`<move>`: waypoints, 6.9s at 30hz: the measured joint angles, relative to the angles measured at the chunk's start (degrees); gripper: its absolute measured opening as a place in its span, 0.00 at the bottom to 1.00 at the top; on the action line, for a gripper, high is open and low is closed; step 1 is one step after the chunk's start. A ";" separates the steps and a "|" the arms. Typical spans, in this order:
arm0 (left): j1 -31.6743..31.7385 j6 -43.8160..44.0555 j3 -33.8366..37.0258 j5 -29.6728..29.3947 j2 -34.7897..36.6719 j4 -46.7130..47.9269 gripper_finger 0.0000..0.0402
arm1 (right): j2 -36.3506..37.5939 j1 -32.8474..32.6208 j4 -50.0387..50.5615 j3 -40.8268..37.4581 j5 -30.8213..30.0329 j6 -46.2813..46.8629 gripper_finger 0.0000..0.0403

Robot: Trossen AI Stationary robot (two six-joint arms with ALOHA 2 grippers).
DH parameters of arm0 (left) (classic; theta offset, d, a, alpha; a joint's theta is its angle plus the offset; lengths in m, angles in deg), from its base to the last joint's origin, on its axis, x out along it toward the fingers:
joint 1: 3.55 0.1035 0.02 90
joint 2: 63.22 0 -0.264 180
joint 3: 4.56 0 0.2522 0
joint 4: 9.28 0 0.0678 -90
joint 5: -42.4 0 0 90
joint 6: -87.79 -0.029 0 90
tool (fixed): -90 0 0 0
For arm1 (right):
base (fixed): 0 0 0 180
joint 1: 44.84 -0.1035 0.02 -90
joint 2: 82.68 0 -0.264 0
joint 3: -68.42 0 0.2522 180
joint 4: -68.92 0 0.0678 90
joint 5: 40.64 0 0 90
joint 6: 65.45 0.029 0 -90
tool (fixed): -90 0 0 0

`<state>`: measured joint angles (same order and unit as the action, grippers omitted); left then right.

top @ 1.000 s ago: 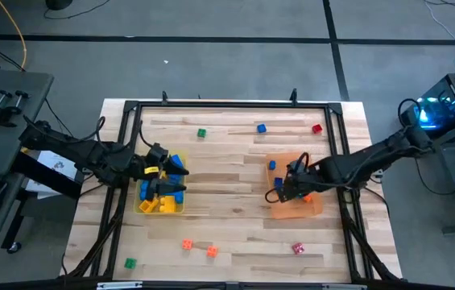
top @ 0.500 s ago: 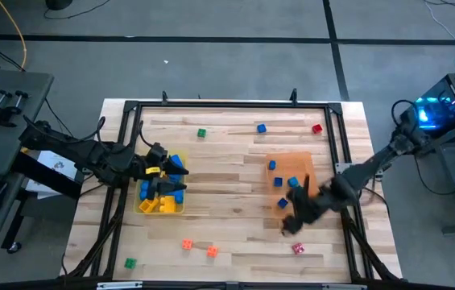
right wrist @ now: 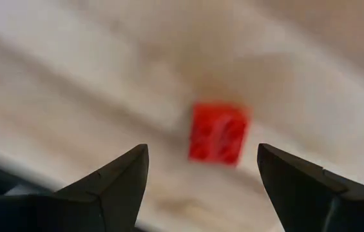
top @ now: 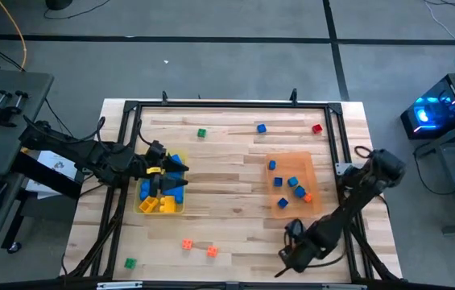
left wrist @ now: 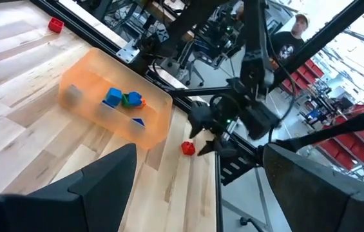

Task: Sort blocks by size
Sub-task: Put the small red game piece into the orange bin, then put the small orange game piece into the orange bin

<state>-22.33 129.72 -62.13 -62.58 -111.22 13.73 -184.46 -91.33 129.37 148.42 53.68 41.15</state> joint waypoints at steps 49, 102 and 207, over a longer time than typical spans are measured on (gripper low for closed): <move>-0.02 0.44 0.00 0.02 0.01 2.06 0.81 | -9.57 0.62 -1.39 5.57 7.09 -2.77 0.59; -24.21 -6.34 -35.69 0.19 -46.08 48.45 0.81 | 24.99 28.34 27.29 0.74 -31.46 -29.27 0.75; 11.62 -28.55 -25.69 10.41 -54.56 -9.97 0.23 | 28.92 9.63 19.67 7.14 -49.92 -18.07 0.75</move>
<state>-10.72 101.17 -87.81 -52.17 -165.79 3.76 -155.54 -81.70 149.05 155.57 3.76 23.09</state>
